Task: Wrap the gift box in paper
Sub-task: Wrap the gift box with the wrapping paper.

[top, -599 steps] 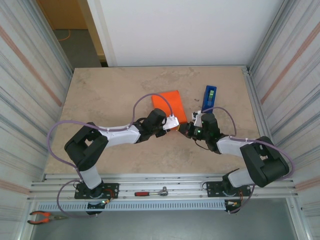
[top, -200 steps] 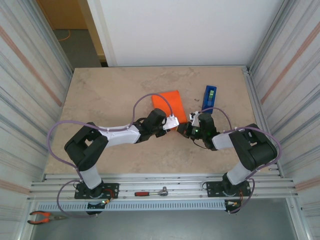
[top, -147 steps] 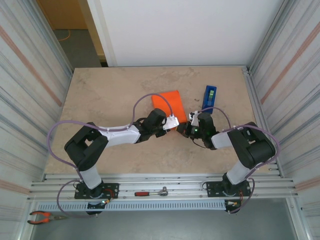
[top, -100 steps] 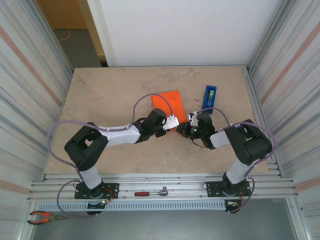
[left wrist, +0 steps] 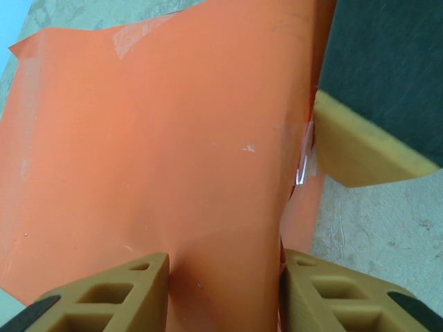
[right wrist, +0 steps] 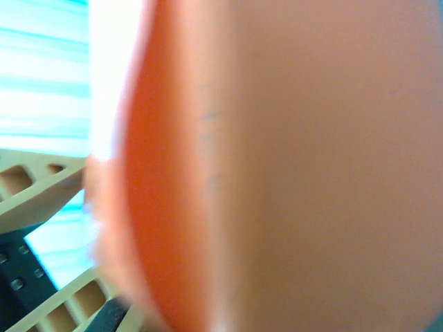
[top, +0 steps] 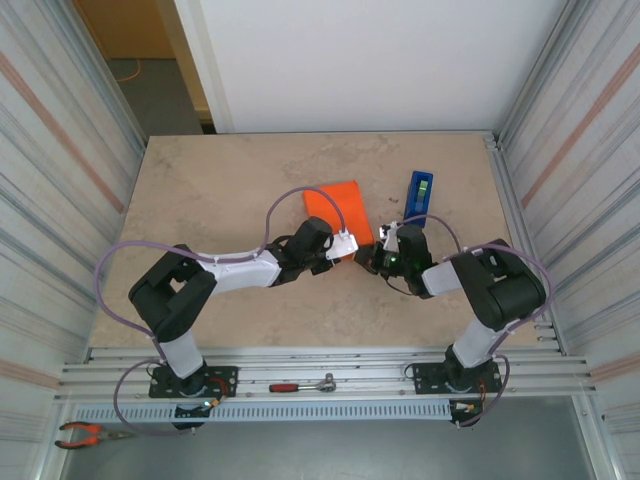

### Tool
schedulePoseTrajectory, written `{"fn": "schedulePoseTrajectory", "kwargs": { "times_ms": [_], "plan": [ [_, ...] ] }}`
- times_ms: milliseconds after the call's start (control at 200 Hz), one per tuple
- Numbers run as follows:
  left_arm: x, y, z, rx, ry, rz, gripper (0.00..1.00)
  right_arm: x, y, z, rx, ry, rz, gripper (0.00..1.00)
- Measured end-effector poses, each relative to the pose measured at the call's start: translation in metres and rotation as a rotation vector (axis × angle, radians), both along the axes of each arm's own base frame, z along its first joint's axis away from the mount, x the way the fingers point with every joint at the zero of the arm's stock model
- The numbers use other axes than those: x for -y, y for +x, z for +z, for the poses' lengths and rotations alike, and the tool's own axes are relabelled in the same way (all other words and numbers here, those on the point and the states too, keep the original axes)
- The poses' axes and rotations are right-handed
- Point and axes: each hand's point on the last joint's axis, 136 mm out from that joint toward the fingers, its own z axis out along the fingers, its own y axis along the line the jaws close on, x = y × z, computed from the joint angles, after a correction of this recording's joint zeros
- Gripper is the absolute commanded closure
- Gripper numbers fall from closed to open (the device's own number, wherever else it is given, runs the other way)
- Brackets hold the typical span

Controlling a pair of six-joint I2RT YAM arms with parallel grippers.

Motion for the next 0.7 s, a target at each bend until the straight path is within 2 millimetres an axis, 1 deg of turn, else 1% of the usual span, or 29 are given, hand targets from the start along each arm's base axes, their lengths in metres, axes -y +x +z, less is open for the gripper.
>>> {"fn": "schedulePoseTrajectory", "kwargs": {
  "times_ms": [140, 225, 491, 696],
  "plan": [
    [0.0, 0.0, 0.0, 0.0, 0.0, 0.0, 0.58, 0.001, -0.004, 0.027, 0.052, 0.011, 0.01, 1.0],
    [0.0, 0.0, 0.0, 0.0, 0.0, 0.0, 0.58, 0.002, -0.006, 0.034, 0.067, 0.008, 0.016, 1.0],
    [0.0, 0.0, 0.0, 0.0, 0.0, 0.0, 0.58, 0.002, -0.011, 0.025, 0.023, -0.012, 0.023, 1.0],
    [0.0, 0.0, 0.0, 0.0, 0.0, 0.0, 0.58, -0.006, -0.004, 0.024, 0.019, -0.013, 0.035, 1.0]
  ]
}}
